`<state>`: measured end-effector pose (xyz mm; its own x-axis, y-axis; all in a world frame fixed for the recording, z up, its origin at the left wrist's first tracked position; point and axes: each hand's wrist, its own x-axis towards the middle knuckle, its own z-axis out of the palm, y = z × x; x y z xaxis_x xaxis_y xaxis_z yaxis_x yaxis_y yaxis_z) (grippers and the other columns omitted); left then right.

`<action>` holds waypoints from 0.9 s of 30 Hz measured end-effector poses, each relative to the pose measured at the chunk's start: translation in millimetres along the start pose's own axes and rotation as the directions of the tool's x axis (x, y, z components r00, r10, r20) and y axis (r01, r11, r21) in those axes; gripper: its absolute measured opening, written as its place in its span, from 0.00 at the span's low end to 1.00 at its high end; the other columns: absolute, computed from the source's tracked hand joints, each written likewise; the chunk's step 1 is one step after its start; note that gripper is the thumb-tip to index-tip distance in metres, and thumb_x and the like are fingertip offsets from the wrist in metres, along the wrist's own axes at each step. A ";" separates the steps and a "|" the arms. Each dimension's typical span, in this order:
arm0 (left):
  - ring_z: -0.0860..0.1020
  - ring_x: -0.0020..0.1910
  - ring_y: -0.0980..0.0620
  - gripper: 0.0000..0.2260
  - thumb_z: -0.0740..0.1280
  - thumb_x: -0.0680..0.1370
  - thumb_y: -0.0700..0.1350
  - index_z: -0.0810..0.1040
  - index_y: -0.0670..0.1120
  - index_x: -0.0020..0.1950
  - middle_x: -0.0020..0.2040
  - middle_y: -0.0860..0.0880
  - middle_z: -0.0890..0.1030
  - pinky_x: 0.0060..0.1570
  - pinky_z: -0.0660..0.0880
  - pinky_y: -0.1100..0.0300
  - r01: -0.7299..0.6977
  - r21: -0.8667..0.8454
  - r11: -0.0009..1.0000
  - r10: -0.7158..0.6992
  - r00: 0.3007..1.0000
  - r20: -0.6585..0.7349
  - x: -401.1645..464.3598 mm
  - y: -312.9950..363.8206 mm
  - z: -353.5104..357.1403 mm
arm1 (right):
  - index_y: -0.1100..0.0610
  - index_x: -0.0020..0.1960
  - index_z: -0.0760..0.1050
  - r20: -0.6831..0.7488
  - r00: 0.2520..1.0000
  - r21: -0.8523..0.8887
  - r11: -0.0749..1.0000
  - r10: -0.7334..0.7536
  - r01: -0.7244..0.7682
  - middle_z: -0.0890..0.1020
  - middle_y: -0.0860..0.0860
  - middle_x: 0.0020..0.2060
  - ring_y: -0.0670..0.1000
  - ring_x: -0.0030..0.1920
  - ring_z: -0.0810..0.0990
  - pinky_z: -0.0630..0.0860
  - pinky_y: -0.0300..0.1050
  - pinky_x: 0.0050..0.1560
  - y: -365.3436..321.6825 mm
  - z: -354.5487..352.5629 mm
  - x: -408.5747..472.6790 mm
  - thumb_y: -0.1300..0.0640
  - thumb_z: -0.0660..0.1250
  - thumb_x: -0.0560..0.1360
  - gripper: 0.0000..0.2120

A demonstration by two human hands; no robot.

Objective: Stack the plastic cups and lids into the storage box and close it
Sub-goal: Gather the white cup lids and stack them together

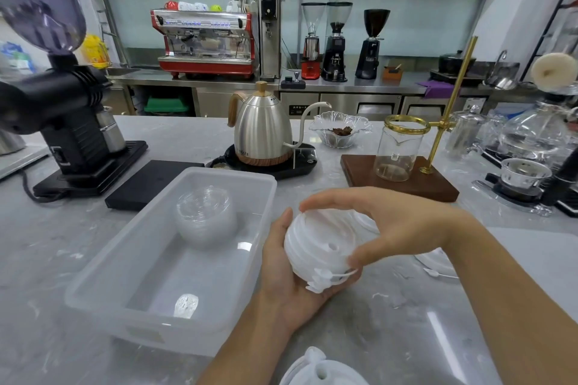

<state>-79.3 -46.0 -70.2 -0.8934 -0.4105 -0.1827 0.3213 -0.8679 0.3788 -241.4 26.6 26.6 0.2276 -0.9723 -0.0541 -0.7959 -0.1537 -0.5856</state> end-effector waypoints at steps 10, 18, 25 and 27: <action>0.81 0.52 0.35 0.30 0.73 0.72 0.58 0.80 0.37 0.63 0.56 0.34 0.82 0.50 0.79 0.41 -0.001 -0.089 0.996 -0.005 0.997 -0.071 -4.6 2.5 3.2 | 0.38 0.66 0.74 -0.190 0.979 0.044 0.997 0.070 -0.062 0.75 0.35 0.67 0.39 0.69 0.71 0.66 0.44 0.70 -2.4 3.8 7.0 0.38 0.73 0.70 0.25; 0.78 0.52 0.34 0.39 0.71 0.70 0.60 0.73 0.38 0.74 0.60 0.34 0.78 0.50 0.78 0.40 -0.017 -0.126 0.992 -0.003 0.988 -0.156 -0.9 3.2 4.0 | 0.56 0.26 0.62 -0.862 0.462 0.249 0.968 0.206 0.032 0.63 0.48 0.21 0.43 0.21 0.61 0.58 0.33 0.24 15.8 21.0 30.1 0.65 0.62 0.80 0.25; 0.80 0.50 0.34 0.37 0.72 0.67 0.58 0.76 0.37 0.70 0.57 0.34 0.80 0.50 0.80 0.41 -0.032 -0.109 0.993 0.017 0.990 -0.141 -0.8 2.9 2.5 | 0.69 0.34 0.67 -0.770 0.589 0.344 0.937 0.246 0.058 0.68 0.52 0.24 0.46 0.24 0.65 0.64 0.41 0.28 16.0 33.8 36.2 0.58 0.63 0.82 0.21; 0.80 0.50 0.34 0.36 0.73 0.67 0.59 0.76 0.38 0.69 0.57 0.33 0.80 0.50 0.81 0.41 -0.038 -0.098 0.994 0.024 0.990 -0.140 -0.5 3.1 2.1 | 0.66 0.37 0.72 -0.685 0.695 0.346 0.937 0.219 0.045 0.71 0.53 0.25 0.45 0.24 0.68 0.67 0.42 0.29 11.8 31.7 34.2 0.55 0.65 0.81 0.19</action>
<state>-78.5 -47.8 -67.1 -0.8324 -0.4667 -0.2987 0.3848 -0.8748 0.2945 -225.2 -2.9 -7.8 -0.4006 -0.8300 0.3880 -0.5418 -0.1269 -0.8309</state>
